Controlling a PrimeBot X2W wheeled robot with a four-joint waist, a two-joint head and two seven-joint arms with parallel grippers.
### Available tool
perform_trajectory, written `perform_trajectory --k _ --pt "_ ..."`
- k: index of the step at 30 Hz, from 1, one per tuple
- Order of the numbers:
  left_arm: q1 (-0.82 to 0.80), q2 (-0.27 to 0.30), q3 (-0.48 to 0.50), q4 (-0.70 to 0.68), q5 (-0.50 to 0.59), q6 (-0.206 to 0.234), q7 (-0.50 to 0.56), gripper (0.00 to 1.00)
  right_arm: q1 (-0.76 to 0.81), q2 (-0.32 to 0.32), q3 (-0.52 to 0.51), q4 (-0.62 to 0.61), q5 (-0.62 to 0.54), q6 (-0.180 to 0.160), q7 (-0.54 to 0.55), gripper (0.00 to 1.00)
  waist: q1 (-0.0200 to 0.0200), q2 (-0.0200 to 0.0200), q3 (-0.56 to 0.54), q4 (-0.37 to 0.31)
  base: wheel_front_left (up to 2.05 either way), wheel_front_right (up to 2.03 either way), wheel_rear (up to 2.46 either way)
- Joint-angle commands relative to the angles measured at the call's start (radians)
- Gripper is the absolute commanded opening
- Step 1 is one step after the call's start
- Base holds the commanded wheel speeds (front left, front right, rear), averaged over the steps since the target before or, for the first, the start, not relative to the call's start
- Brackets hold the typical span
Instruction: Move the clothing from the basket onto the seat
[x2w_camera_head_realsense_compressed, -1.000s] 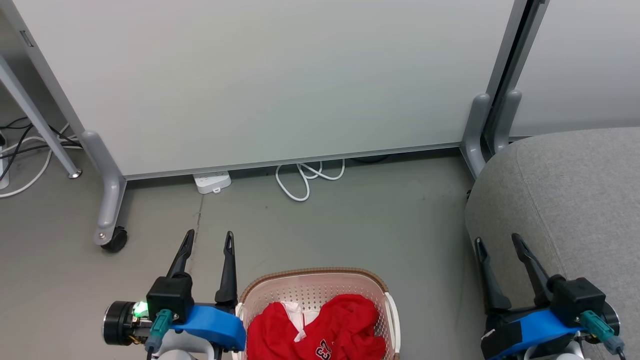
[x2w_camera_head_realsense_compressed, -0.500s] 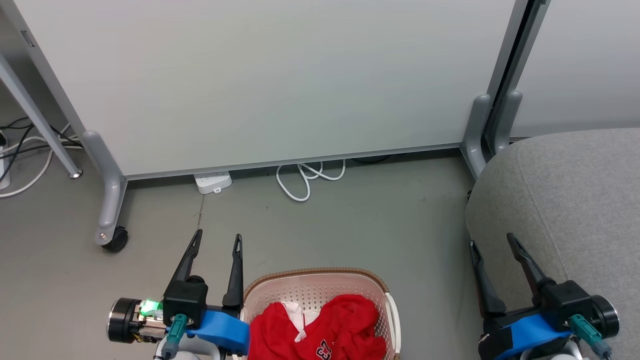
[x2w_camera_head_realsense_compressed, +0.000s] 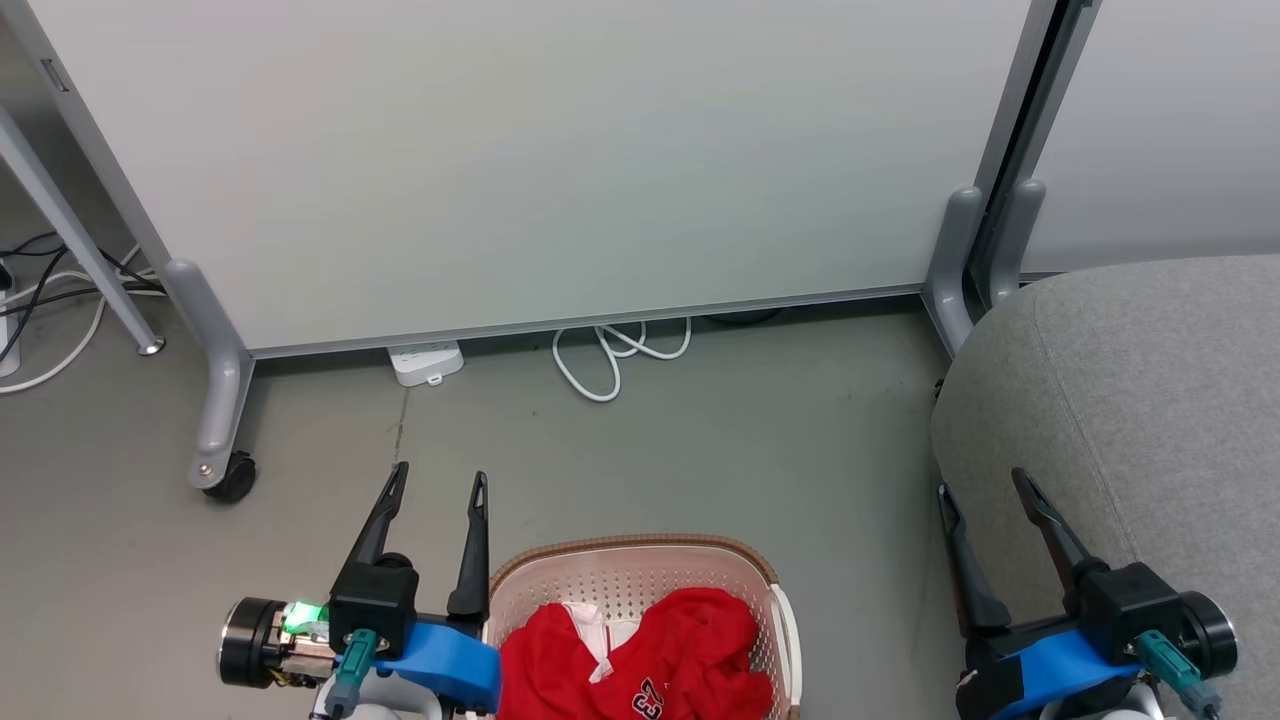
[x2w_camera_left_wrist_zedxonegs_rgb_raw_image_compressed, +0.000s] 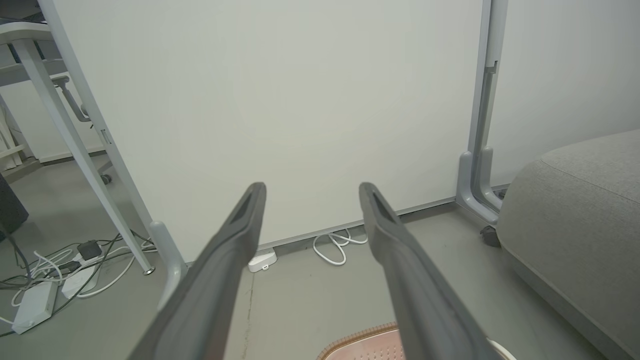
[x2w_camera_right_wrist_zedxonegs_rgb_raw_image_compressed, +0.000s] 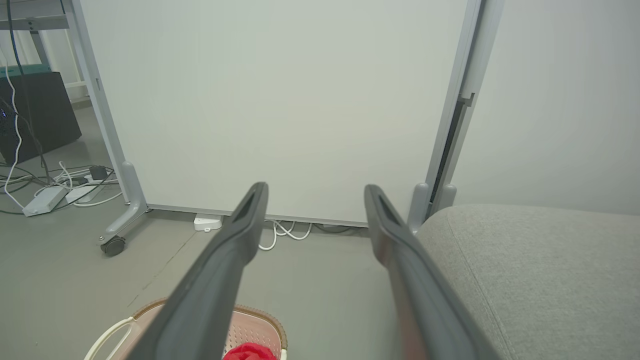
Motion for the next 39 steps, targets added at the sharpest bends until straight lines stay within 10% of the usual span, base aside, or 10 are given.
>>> perform_trajectory --k 1,16,39 --pt "-0.01 0.0 0.004 0.004 0.006 -0.003 -0.005 1.0 0.008 -0.006 0.0 0.001 0.005 0.0 -0.006 1.0 0.0 0.0 0.0 0.0 0.0 0.0 0.0" --pt "-0.095 0.011 -0.039 0.075 0.027 -0.064 -0.004 1.0 -0.018 -0.006 0.011 -0.009 0.003 0.0 -0.005 1.0 0.0 0.0 0.045 -0.045 0.0 0.0 0.0" --pt "-0.536 0.108 -0.33 0.568 0.136 -0.149 -0.004 1.0 -0.244 -0.005 0.029 -0.076 0.033 0.0 -0.005 1.0 0.0 0.0 0.459 -0.22 0.0 0.0 0.0"
